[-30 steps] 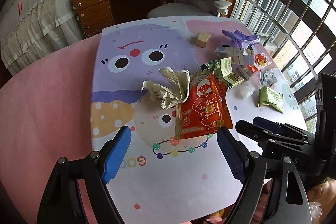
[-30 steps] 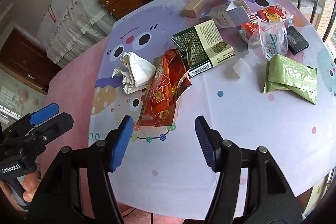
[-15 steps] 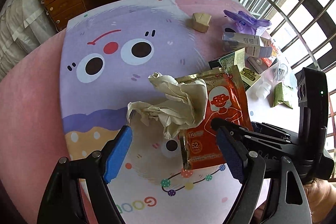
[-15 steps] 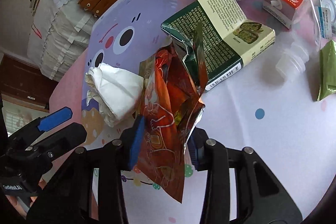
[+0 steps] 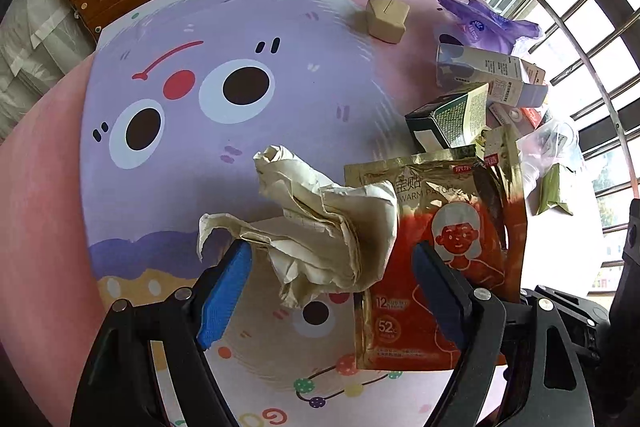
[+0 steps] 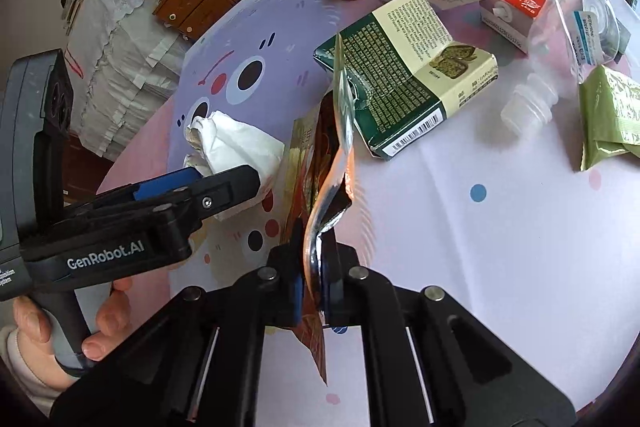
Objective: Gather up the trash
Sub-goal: 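Grasp the white tissue with the left tool while the right tool grasps the orange snack bag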
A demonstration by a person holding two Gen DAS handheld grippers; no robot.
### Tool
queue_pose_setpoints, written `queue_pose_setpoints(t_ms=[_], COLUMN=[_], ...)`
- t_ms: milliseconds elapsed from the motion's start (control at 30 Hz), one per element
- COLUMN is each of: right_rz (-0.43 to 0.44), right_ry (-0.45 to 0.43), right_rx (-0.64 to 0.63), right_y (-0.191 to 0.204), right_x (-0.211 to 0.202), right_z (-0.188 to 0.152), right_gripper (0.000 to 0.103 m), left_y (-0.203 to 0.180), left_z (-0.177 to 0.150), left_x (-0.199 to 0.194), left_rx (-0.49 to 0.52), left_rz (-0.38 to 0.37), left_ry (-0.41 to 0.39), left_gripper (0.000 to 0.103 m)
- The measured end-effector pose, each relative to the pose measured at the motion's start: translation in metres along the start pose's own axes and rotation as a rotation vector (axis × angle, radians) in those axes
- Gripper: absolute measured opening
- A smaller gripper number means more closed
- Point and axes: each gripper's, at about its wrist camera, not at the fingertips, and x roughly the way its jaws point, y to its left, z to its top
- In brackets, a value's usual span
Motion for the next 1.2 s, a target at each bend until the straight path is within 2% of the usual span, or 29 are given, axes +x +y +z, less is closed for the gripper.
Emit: queue_pose_setpoints(t_ms=[33, 100, 133, 167, 267, 533, 767, 967, 1200], right_rz=[0.001, 0.0, 0.002, 0.003, 0.009, 0.022, 0.027, 0.049, 0.051], right_ry=[0.001, 0.002, 0.003, 0.004, 0.007, 0.016, 0.022, -0.002, -0.037], right_rx=[-0.002, -0.007, -0.008, -0.01, -0.015, -0.079, -0.199, -0.283, -0.381], right_y=[0.0, -0.001, -0.002, -0.002, -0.002, 0.007, 0.013, -0.002, -0.044], right_x=[0.0, -0.004, -0.005, -0.005, -0.01, -0.033, -0.082, -0.143, -0.226], right_z=[-0.001, -0.004, -0.005, -0.005, -0.009, -0.017, -0.043, -0.071, -0.11], right_gripper=[0.004, 0.004, 0.003, 0.003, 0.003, 0.0, 0.0, 0.0, 0.0], left_y=[0.001, 0.002, 0.004, 0.005, 0.012, 0.015, -0.001, -0.053, -0.141], left_z=[0.002, 0.006, 0.007, 0.008, 0.007, -0.016, -0.065, -0.11, -0.165], left_x=[0.004, 0.011, 0.014, 0.018, 0.016, -0.021, -0.069, -0.109, -0.142], left_rx=[-0.005, -0.007, -0.007, -0.011, -0.04, -0.041, -0.067, -0.041, -0.039], left_rz=[0.014, 0.042, 0.051, 0.048, 0.024, 0.047, 0.052, 0.083, 0.119], left_ry=[-0.003, -0.002, 0.003, 0.013, -0.002, -0.063, -0.113, -0.181, -0.283], left_gripper=[0.084, 0.076, 0.063, 0.055, 0.04, 0.036, 0.036, 0.036, 0.036])
